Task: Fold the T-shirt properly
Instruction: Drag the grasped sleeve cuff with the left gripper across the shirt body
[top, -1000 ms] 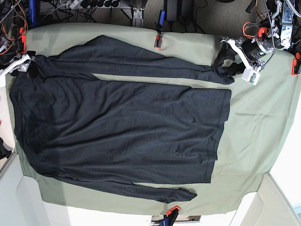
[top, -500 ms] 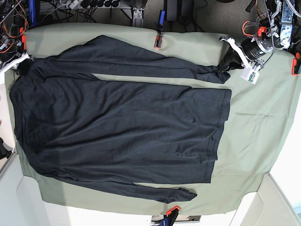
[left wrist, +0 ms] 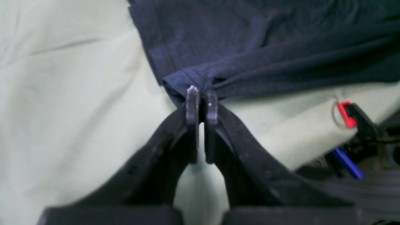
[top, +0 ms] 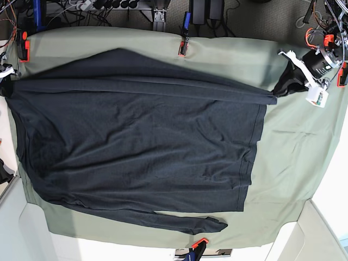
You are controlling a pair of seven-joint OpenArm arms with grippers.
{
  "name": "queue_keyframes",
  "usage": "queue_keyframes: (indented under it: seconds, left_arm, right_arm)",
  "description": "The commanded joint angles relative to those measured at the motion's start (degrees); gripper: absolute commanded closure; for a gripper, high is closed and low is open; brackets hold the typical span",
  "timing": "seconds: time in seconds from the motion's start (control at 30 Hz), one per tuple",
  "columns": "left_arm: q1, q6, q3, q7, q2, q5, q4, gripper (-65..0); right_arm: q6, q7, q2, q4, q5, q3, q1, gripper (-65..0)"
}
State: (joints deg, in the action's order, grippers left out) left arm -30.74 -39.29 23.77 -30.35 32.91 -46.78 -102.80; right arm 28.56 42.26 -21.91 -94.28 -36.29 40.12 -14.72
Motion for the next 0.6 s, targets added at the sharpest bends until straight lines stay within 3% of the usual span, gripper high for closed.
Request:
queue_keyframes:
  seconds: [0.0, 0.3, 0.57]
  left_arm:
    - [0.1, -0.7, 0.8, 1.8, 1.5, -1.0, -1.1, 0.0]
    - [6.3, -0.7, -0.2, 2.1, 2.5, 1.9, 0.4, 0.0]
    - [20.6, -0.7, -8.4, 3.5, 3.5, 6.0, 13.7, 0.0]
  right_arm:
    - [0.2, -1.6, -1.2, -1.0, -0.8, 0.5, 0.7, 0.0]
    - [0.2, -1.9, -1.2, 2.2, 0.1, -0.6, 8.3, 0.0]
    - [0.2, -5.2, -1.2, 13.2, 5.2, -6.8, 18.8, 0.0]
